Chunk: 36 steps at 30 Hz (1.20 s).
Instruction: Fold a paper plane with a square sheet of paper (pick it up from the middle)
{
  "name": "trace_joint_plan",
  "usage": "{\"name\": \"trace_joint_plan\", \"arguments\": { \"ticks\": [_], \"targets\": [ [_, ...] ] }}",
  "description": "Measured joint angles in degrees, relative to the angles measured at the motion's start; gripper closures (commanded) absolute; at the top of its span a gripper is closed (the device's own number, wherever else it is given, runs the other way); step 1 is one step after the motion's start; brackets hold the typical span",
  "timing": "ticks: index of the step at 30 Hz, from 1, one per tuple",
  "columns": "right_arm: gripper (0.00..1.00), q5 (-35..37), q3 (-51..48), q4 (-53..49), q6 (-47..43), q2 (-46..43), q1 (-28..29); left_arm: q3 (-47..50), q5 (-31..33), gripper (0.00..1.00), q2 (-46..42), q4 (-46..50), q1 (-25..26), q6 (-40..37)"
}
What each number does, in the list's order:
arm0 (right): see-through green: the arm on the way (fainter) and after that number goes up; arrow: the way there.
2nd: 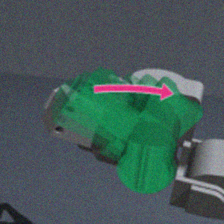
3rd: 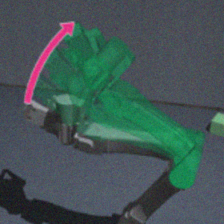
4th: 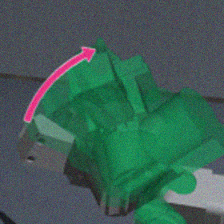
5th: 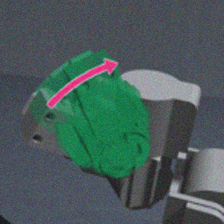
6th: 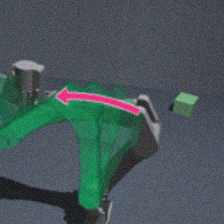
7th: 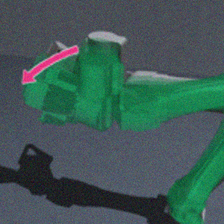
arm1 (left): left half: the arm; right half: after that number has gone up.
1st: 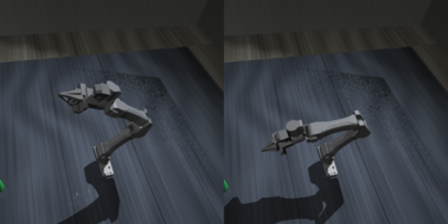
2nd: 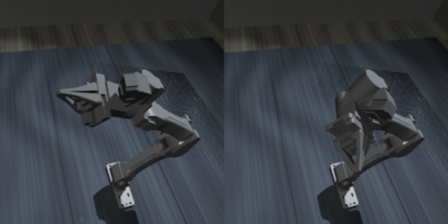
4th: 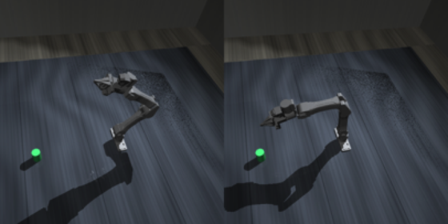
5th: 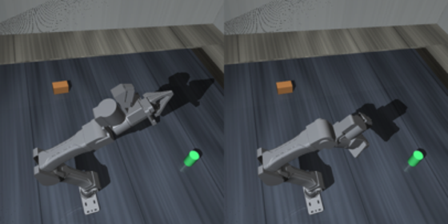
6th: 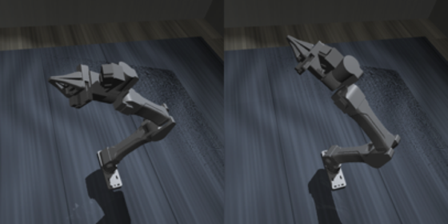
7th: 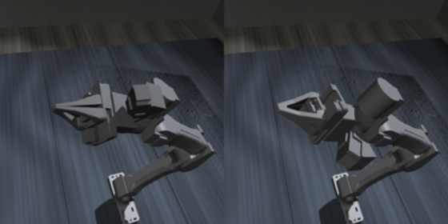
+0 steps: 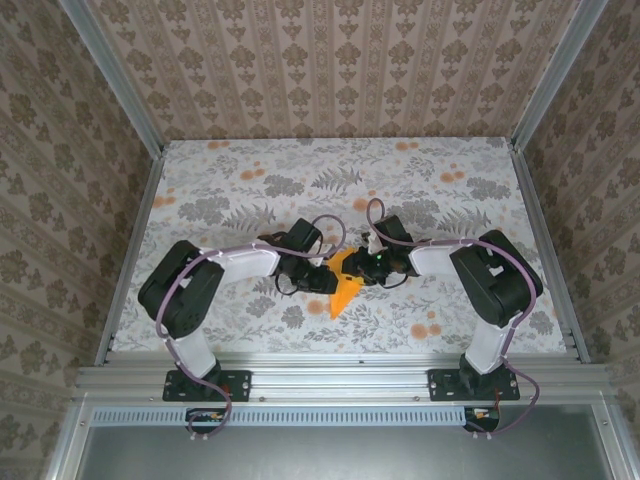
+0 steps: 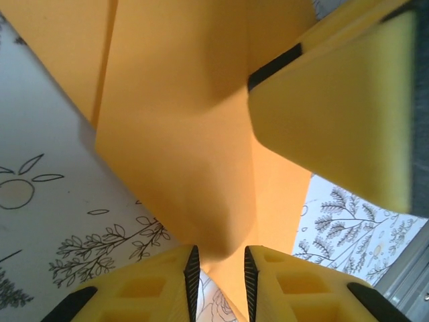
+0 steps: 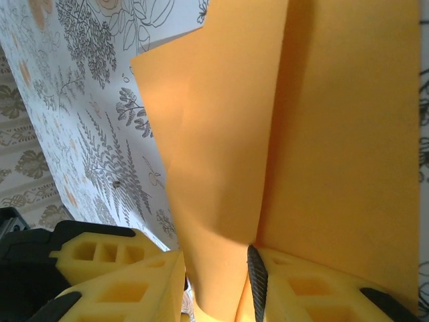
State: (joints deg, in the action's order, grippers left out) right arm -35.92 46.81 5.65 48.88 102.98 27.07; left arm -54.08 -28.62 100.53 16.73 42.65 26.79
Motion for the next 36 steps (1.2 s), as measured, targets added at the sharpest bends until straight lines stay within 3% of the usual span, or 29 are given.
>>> {"name": "trace_joint_plan", "arguments": {
  "ticks": [12, 36],
  "targets": [
    [0.63, 3.06, 2.6, -5.14, -2.27, 0.0, 0.63, 0.0, -0.04, 0.8, 1.31, -0.04, -0.33, -0.87],
    [0.58, 13.14, 4.9, -11.17, -2.23, -1.79, 1.64, 0.04, -0.79, 0.81, 1.97, -0.39, -0.85, -1.16]
  ]
}}
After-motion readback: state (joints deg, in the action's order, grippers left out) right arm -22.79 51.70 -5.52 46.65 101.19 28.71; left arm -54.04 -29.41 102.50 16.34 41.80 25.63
